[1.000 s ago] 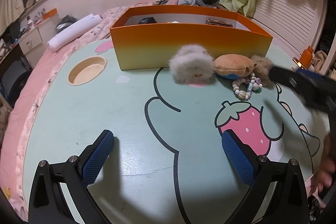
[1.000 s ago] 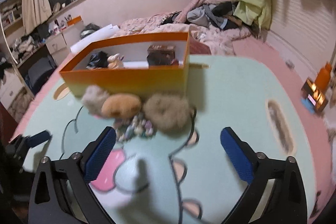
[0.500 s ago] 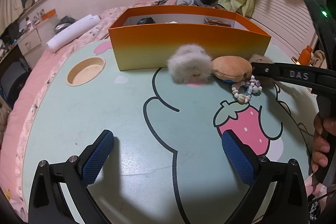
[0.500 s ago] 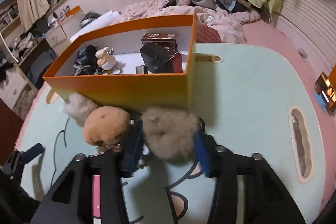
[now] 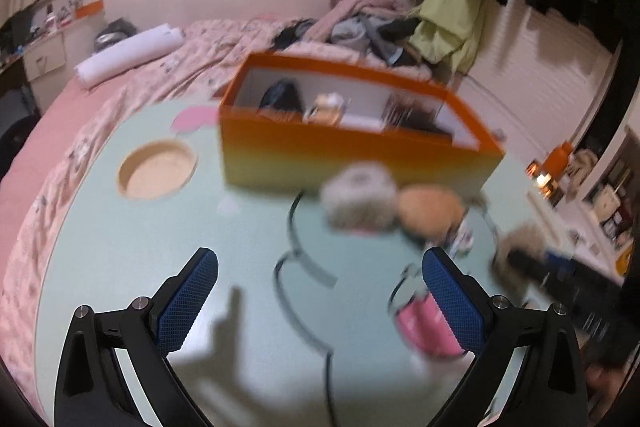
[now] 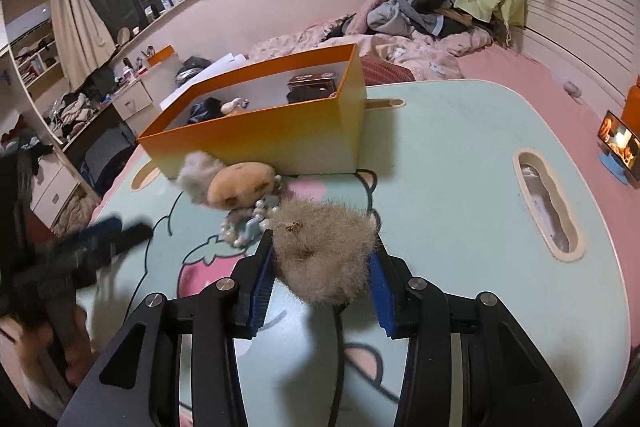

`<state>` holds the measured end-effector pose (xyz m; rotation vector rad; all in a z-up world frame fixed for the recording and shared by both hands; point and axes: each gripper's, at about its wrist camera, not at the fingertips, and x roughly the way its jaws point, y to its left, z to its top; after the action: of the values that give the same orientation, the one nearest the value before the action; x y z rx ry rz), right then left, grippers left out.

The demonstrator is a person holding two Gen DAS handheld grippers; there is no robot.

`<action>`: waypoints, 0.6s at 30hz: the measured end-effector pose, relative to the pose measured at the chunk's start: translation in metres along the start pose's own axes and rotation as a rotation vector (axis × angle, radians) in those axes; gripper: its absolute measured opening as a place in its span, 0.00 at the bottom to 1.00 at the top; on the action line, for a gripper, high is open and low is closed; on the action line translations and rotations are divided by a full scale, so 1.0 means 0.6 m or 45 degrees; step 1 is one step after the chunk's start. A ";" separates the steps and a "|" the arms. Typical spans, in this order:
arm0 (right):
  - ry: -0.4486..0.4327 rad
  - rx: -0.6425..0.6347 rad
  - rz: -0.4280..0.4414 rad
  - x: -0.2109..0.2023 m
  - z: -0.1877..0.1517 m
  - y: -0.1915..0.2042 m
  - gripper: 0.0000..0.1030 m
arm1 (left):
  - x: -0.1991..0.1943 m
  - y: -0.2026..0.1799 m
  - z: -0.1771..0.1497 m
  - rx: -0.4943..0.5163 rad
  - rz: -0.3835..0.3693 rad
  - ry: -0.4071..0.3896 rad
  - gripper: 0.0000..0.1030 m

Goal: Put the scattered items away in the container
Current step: 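Grasp the grey fluffy ball with the right gripper while the left grasps the white pom-pom, then carry the fluffy ball and pom-pom into the orange box and open both grippers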

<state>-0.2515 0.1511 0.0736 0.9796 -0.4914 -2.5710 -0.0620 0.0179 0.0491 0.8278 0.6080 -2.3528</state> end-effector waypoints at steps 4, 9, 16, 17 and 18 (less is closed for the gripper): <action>-0.015 -0.022 0.008 0.000 0.004 0.011 0.43 | 0.040 -0.019 0.039 0.031 0.015 0.053 0.87; -0.012 -0.026 0.001 0.001 -0.001 0.007 0.43 | 0.094 -0.020 0.062 -0.019 -0.028 0.170 0.71; -0.012 0.000 0.011 0.000 -0.004 -0.007 0.43 | 0.113 -0.007 0.053 -0.012 0.043 0.157 0.40; -0.012 0.000 0.010 0.000 -0.004 -0.008 0.43 | 0.111 -0.006 0.052 -0.008 0.035 0.156 0.40; -0.013 -0.001 0.009 -0.001 -0.005 -0.007 0.43 | 0.106 -0.002 0.048 -0.012 0.017 0.152 0.39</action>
<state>-0.2501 0.1546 0.0700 0.9637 -0.4961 -2.5705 -0.1163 -0.0204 0.0269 0.9705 0.6604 -2.2990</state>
